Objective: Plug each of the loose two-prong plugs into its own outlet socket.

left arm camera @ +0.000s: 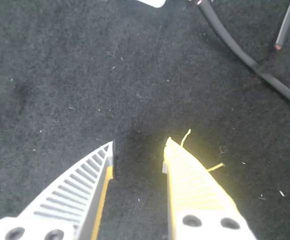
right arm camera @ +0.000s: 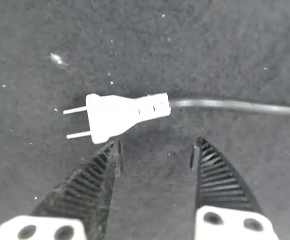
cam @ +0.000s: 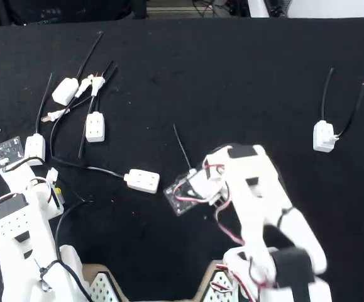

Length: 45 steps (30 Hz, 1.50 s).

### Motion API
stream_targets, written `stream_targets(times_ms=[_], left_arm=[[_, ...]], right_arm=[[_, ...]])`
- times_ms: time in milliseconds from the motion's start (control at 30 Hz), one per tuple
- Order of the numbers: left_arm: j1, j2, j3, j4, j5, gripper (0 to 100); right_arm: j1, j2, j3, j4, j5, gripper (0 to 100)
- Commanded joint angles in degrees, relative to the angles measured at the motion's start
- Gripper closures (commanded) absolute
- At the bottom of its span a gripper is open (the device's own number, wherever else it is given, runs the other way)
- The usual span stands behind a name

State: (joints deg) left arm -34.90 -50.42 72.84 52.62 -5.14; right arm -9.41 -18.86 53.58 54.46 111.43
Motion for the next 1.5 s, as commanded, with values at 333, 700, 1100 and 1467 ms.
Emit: stream_targets(times_ms=[333, 700, 1100, 1467], left_arm=[[-0.31, -0.97, -0.48, -0.7, 0.26, 83], [-0.4, -0.97, -0.4, -0.44, 0.26, 83], [-0.4, -0.97, -0.4, -0.35, 0.26, 83], [-0.4, -0.97, -0.57, -0.35, 0.26, 83]], right_arm=[[-10.2, -29.67, 7.6, 3.69, -30.77, 78.1], [-13.98, -5.93, -12.7, 20.13, -65.58, 82.6], [-11.16, 11.3, -17.63, 22.59, -67.6, 75.9], [-7.38, 13.32, -10.77, 10.11, -68.22, 98.6]])
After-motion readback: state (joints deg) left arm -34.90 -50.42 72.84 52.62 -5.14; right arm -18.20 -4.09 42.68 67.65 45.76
